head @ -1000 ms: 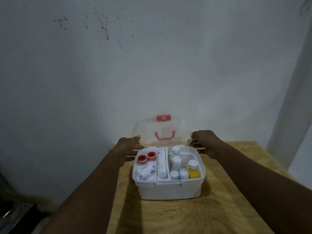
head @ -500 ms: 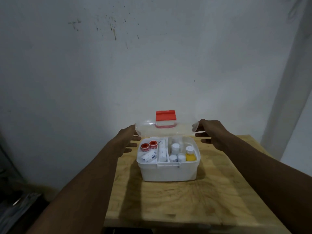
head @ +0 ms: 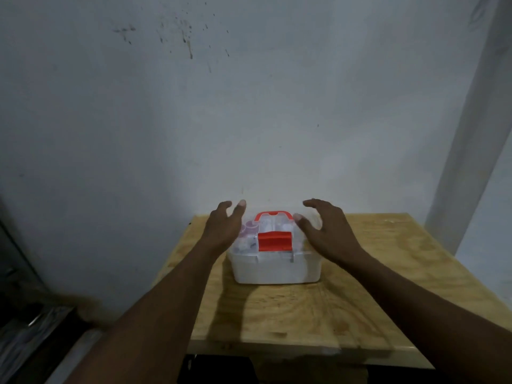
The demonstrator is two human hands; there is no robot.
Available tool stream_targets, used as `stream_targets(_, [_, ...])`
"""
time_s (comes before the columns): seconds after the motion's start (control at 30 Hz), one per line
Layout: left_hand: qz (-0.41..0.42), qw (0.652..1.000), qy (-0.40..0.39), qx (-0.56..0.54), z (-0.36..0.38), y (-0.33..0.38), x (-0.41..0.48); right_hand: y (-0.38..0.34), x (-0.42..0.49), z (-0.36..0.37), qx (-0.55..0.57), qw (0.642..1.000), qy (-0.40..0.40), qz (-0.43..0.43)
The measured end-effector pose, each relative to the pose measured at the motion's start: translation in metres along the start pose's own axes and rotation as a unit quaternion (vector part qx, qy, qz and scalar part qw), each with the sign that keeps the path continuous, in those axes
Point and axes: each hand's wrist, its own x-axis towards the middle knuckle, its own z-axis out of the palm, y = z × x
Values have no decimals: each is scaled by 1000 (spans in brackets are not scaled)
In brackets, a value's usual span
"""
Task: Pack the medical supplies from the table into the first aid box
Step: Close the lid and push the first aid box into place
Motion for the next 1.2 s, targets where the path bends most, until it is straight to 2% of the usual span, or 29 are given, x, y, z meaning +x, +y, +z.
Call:
stream_targets(0.07, [63, 998, 6, 24, 11, -3, -8, -1, -8, 12, -24, 999, -32, -21])
stream_targets(0.13, [87, 995, 18, 48, 19, -9, -14, 2, -13, 21, -32, 999, -27, -31])
stream_targets(0.27, [98, 993, 54, 48, 23, -14, -17, 12, -15, 24, -51, 996, 2, -73])
stream_targets(0.47, [99, 991, 61, 60, 23, -14, -17, 19, -12, 13, -99, 985, -58, -132])
stream_targets(0.63, [93, 992, 54, 60, 23, -11, -19, 17, -11, 11, -152, 976, -67, -143])
stream_targets(0.93, [91, 993, 52, 53, 23, -10, -19, 17, -12, 10, -149, 975, -75, -147])
stream_targets(1.03, [52, 997, 36, -38, 20, -10, -16, 16, -13, 10, -32, 992, -72, -100])
stream_targets(1.1, [4, 990, 45, -132, 19, -13, -15, 18, -14, 15, 70, 997, -15, -8])
stream_targets(1.2, [-71, 982, 19, -176, 18, -24, -16, 22, -13, 15, 139, 984, 19, 111])
